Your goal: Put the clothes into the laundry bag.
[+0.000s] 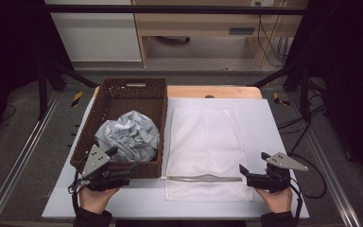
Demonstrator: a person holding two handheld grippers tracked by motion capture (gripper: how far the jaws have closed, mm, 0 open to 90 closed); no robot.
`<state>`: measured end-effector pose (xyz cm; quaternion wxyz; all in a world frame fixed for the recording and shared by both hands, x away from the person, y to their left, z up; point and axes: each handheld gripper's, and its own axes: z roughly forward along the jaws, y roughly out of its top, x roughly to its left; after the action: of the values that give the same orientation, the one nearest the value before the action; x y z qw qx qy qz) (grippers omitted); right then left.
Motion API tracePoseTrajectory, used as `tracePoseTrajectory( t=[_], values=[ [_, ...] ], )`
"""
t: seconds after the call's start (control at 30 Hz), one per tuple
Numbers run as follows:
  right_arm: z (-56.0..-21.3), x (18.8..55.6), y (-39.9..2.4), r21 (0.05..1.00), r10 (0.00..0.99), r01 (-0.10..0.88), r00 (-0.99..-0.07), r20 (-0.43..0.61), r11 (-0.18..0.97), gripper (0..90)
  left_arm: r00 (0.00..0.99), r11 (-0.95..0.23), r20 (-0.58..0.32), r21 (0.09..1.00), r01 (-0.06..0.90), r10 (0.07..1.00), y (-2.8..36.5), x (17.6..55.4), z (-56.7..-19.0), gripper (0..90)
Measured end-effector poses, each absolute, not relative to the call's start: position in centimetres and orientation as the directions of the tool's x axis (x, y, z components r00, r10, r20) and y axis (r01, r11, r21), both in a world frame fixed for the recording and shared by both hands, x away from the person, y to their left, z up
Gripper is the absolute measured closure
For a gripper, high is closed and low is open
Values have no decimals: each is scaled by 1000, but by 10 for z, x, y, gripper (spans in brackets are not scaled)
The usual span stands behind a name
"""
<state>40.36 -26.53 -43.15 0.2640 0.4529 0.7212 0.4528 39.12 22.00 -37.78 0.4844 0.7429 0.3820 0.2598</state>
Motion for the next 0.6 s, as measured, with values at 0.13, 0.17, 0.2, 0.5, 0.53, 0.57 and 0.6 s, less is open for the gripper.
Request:
tracePoseTrajectory(
  t=[0.13, 0.17, 0.2, 0.5, 0.53, 0.57, 0.6],
  values=[
    [-432, 403, -259, 888, 888, 416, -459, 22, 194, 69, 561, -202, -20, 922, 331, 828, 225, 394, -374, 167],
    [-432, 403, -259, 888, 888, 416, -459, 22, 194, 69, 561, -202, -20, 922, 331, 828, 225, 394, -374, 167],
    [-432, 403, -258, 889, 889, 416, -458, 21, 193, 72, 560, -195, -26, 923, 331, 828, 226, 395, -372, 167],
    [-429, 401, -255, 895, 893, 407, -449, 22, 183, 69, 564, -208, -17, 920, 332, 826, 224, 407, -360, 167],
    [-429, 401, -255, 895, 892, 405, -452, 21, 184, 69, 561, -209, -14, 920, 331, 828, 225, 409, -359, 167],
    [-429, 401, -255, 895, 892, 405, -452, 21, 184, 69, 557, -211, -10, 920, 331, 830, 226, 412, -358, 167],
    [-429, 401, -255, 895, 891, 404, -453, 18, 187, 69, 553, -214, -9, 917, 337, 833, 227, 415, -356, 167]
  ],
)
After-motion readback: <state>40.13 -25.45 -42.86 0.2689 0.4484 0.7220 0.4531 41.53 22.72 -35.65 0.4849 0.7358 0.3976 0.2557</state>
